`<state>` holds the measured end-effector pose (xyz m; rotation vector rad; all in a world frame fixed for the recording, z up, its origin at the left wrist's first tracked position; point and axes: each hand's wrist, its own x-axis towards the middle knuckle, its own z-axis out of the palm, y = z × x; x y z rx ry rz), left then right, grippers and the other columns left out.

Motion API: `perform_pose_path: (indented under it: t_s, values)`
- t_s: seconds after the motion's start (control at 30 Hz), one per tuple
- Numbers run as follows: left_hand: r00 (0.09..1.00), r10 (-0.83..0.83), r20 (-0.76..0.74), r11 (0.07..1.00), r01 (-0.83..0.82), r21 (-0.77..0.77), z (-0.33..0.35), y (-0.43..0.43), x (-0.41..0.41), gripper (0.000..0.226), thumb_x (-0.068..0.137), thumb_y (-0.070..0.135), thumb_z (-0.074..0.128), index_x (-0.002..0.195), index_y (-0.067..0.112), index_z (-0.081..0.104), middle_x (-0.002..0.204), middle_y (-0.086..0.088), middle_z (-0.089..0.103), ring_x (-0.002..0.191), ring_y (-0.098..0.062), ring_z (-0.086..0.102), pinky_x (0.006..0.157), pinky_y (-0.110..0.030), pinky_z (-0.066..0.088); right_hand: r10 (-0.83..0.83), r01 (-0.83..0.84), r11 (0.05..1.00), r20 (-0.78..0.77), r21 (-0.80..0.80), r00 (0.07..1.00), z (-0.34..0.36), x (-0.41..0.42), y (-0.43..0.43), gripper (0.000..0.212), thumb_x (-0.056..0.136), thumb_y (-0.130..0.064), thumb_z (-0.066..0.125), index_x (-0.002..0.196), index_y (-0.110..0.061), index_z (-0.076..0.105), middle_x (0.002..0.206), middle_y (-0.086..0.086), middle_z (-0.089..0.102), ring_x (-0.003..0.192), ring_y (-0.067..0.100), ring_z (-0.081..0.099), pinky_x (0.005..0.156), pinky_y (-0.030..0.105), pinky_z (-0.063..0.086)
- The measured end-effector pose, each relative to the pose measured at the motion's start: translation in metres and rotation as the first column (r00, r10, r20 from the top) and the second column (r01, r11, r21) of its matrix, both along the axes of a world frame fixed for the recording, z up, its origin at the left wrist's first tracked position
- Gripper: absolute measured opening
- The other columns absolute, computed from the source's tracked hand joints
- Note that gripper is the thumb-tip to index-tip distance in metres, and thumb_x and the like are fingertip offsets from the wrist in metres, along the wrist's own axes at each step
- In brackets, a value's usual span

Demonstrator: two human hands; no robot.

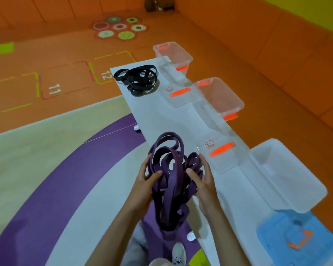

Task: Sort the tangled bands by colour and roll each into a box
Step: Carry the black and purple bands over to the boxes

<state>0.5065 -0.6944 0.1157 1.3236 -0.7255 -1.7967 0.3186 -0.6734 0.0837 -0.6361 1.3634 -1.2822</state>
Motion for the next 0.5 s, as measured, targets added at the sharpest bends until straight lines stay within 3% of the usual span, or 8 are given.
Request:
perform_pose_path:
  t_s: [0.3, 0.5]
  values:
    - [0.971, -0.237, -0.033, 0.971, 0.238, 0.015, -0.016, -0.171, 0.031, 0.057, 0.106, 0.008, 0.056, 0.143, 0.051, 0.053, 0.124, 0.000, 0.077, 0.100, -0.024, 0.079, 0.073, -0.037, 0.065, -0.225, 0.225, 0.974, -0.030, 0.008, 0.974, 0.000, 0.040, -0.123, 0.072, 0.092, -0.019, 0.080, 0.150, -0.047, 0.049, 0.141, -0.001, 0.068, 0.130, 0.025, 0.066, 0.111, 0.060, 0.050]
    - [0.928, -0.373, -0.009, 0.927, 0.373, -0.042, -0.015, -0.261, 0.010, 0.060, 0.105, 0.005, 0.056, 0.144, 0.051, 0.054, 0.121, -0.005, 0.078, 0.094, -0.019, 0.079, 0.066, -0.028, 0.061, -0.368, 0.367, 0.930, -0.061, -0.025, 0.928, -0.004, 0.037, -0.187, 0.072, 0.093, -0.024, 0.079, 0.152, -0.048, 0.046, 0.139, -0.024, 0.064, 0.128, 0.008, 0.065, 0.109, 0.060, 0.052]
